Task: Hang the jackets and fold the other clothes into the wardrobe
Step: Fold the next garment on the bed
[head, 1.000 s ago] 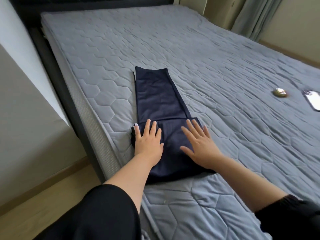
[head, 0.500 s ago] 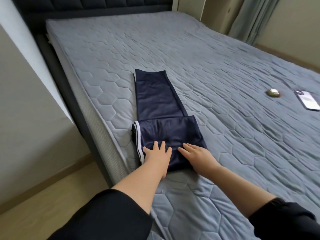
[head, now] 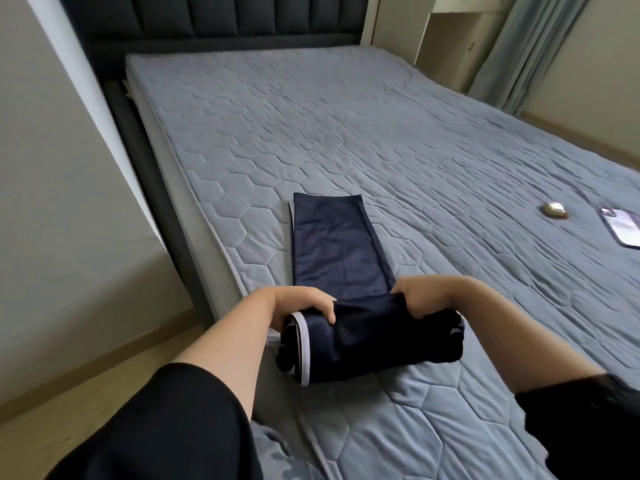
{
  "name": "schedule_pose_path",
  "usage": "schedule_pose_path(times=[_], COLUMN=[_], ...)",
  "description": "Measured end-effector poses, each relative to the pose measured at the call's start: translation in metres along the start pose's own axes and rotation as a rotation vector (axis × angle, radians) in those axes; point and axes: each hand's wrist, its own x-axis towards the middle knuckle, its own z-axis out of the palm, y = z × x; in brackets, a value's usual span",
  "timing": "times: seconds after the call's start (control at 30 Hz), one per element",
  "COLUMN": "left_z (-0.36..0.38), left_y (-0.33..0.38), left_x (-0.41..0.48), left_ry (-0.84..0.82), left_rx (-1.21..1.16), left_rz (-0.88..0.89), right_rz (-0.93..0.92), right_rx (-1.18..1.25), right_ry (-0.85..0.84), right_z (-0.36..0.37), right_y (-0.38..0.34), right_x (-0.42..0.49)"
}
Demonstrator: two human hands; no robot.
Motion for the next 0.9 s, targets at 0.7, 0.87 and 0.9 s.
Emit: schedule_pose_path(times=[0.7, 0.87, 0.9], left_z=[-0.03, -0.026, -0.025], left_y=[-0.026, -0.023, -0.023], left_x=[0.046, 0.056, 0.056], left_ry=[0.659, 0.797, 0.815], left_rx=[-0.157, -0.119, -0.136], left_rz=[0.193, 0.107, 0.096], right_rz=[0.344, 0.263, 0.188], right_rx=[0.541, 0.446, 0.319], right_ry=[0.63, 0.982, 1.02], right_z=[-0.003, 0.023, 0.027], right_y=[0.043, 0.036, 0.03], right_x=[0.098, 0.087, 0.085])
